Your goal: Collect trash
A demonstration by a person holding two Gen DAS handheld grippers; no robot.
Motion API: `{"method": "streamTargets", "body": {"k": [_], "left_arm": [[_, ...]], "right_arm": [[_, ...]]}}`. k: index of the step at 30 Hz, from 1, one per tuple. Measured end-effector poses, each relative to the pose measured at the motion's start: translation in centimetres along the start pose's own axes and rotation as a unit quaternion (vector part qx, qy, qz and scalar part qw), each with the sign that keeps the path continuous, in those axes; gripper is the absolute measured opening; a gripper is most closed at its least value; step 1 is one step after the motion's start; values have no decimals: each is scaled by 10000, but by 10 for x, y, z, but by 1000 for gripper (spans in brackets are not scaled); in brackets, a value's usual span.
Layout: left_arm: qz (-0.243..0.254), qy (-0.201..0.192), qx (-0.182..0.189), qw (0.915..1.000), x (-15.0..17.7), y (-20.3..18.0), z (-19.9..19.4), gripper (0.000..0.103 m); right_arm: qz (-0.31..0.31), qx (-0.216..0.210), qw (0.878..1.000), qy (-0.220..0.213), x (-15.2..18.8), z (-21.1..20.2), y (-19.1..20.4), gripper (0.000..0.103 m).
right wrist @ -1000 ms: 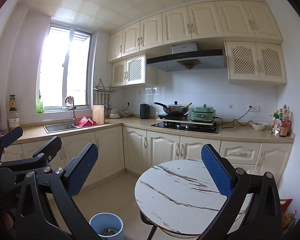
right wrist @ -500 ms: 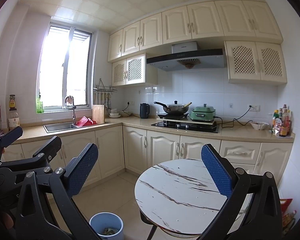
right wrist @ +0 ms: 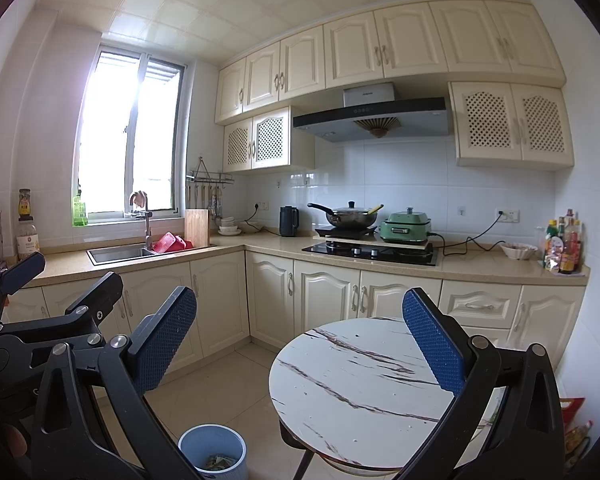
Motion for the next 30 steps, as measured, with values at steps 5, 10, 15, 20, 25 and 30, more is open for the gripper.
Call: {"method": "streamTargets", "body": {"k": [5,10,15,20,25,30], "left_arm": [[8,-8,-1,10000,0,3,0,102],[7,-6,6,10000,-1,6,1,102],[13,-8,4,10000,-1,7,1,102],[8,-5,8,10000,-2,8,2,102],[17,-6,14,10000,-1,10,3,102],[31,3,22,10000,0,13,4,102]], "right_arm": [[5,-2,10000,5,-1,0,0,103],[2,0,10000,1,-1,0,-1,103],[0,1,10000,-1,0,0,-1,103],[-4,1,10000,1,-1,1,-2,103],[0,-3,10000,3,-1,1,-2,103],[3,-1,10000,8,0,1,-3,103]]}}
Point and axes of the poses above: each gripper's, at about its wrist camera, not at the fingertips, and z roughly the way its jaws point, y to its left, x to its underside, the point moved 5 cm from there along z, roughly the way its jaws point, and after that the axes turned 1 degree about -z, right-handed, at the moved point
